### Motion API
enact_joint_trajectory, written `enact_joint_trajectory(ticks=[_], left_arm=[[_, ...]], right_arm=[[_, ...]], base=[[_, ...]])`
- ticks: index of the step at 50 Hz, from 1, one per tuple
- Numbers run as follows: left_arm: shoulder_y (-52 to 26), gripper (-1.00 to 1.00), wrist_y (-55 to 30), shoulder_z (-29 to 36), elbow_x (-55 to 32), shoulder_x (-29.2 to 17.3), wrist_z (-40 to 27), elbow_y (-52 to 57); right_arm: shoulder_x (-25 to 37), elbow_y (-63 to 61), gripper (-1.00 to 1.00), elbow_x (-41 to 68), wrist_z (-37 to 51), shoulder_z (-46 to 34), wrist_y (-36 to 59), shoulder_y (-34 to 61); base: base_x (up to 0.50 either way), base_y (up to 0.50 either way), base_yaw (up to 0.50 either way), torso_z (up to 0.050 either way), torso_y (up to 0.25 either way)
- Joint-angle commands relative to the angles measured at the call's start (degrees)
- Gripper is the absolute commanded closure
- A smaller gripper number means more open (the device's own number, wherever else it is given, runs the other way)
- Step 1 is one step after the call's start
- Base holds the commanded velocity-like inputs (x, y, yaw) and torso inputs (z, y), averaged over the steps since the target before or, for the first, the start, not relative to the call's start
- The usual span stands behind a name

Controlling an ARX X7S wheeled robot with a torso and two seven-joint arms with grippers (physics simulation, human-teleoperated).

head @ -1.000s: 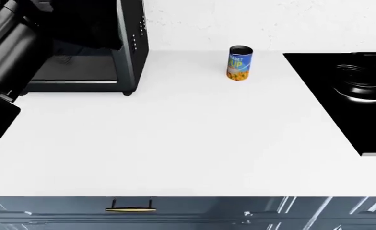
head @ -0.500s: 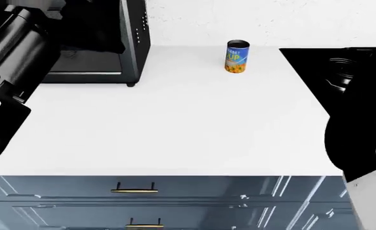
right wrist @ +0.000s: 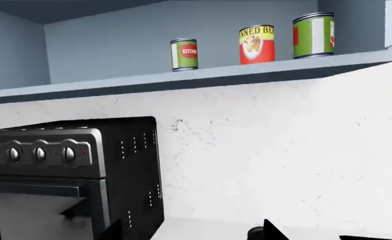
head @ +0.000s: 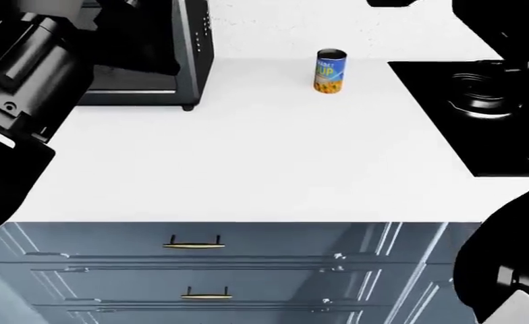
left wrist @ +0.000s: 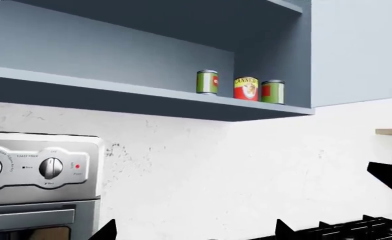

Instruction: Pick the cans from the counter and place them in their designated side in the cabinet.

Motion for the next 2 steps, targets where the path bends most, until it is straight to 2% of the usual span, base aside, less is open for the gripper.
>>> enact_joint_trajectory(ticks=[1, 2], left_arm=[[0.3, -1.0, 0.72, 0.97, 1.98, 0.34, 0.98, -1.01], [0.4, -1.0, 0.84, 1.01, 2.13, 0.39, 1.06, -1.09]], right_arm=[[2.23, -4.82, -1.0, 9.63, 8.38, 0.49, 0.01, -8.04], [2.26, -5.0, -1.0, 9.66, 8.45, 0.24, -0.33, -8.56]], base=[[-0.16, 0.0, 0.0, 0.0, 0.0], [-0.17, 0.0, 0.0, 0.0, 0.0]])
